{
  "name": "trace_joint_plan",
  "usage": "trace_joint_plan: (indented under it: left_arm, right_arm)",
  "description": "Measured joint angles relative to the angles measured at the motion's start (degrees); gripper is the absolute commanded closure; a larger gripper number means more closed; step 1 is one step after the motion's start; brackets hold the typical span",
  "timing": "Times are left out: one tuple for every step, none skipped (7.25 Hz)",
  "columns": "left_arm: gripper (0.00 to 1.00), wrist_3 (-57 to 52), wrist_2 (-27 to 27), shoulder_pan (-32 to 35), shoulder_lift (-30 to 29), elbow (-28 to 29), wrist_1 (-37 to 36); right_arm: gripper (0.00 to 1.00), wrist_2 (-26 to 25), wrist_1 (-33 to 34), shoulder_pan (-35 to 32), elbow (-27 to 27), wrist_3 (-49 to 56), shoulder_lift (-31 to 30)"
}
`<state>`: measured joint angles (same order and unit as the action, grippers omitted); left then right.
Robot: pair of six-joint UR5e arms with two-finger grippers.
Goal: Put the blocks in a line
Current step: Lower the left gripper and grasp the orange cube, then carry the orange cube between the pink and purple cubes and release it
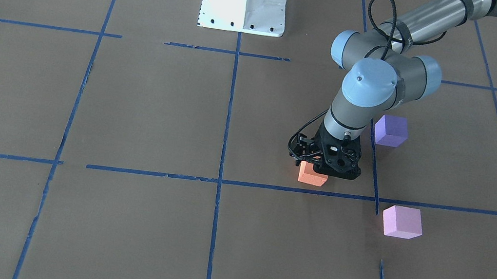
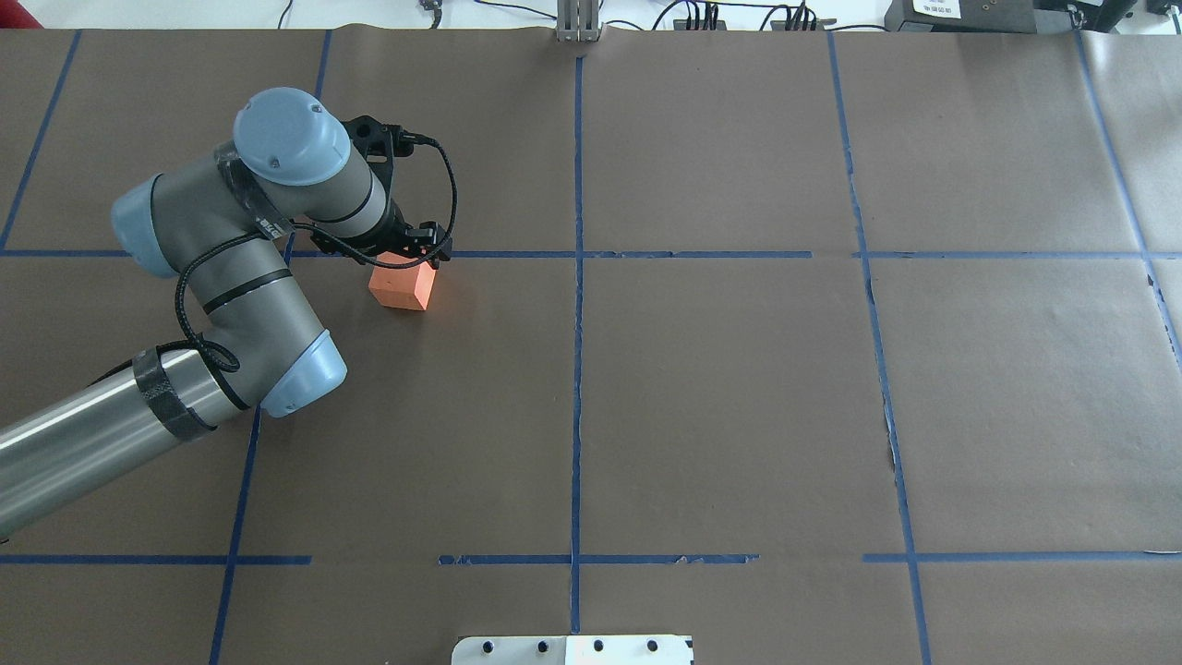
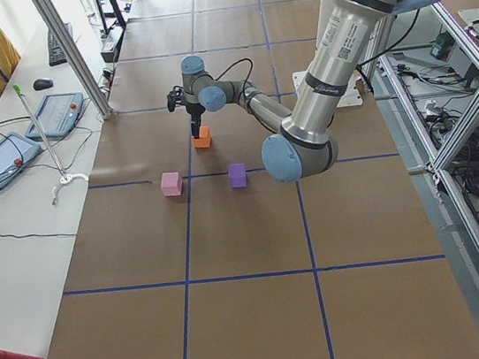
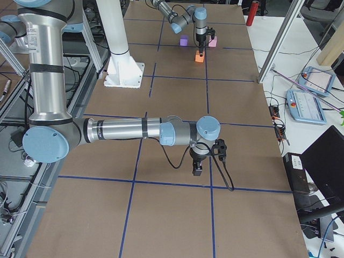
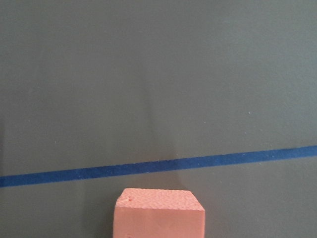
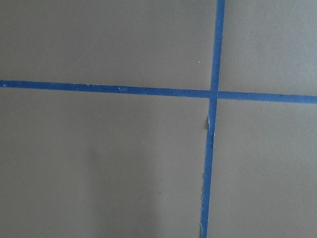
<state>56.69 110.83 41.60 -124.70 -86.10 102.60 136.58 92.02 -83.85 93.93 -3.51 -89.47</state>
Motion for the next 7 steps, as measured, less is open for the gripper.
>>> trace_joint_plan:
  left_arm:
    - [0.00,0.3,-0.2,-0.2,0.1,0.7,0.2]
    - [0.00,0.2,-0.2,-0.6,0.2,1.4,0.5]
    - [0.04,-0.1,-0.2,-1.3,0.2,1.7,0.8]
    - [0.58,-0.2,-0.1,-2.0,0.3,1.9,0.9]
    - [0.80,-0.3,0.1,-2.3,0.4,2.0,0.9]
    - [0.82,-0.4,0.8,-2.3,0.5,1.9,0.7]
    - [0.82,-0.4,2.8,-1.4,0.6,1.7,0.4]
  right_arm:
    - [0.00,0.0,0.0,0.0,0.0,0.0,0.0]
    - [0.00,0.0,0.0,0.0,0.0,0.0,0.0]
    - [0.00,0.0,0.0,0.0,0.0,0.0,0.0]
    - [0.00,0.0,0.0,0.0,0.0,0.0,0.0]
    - [0.00,0.0,0.0,0.0,0.0,0.0,0.0]
    - [0.00,0.0,0.0,0.0,0.0,0.0,0.0]
    - [0.00,0.0,0.0,0.0,0.0,0.0,0.0]
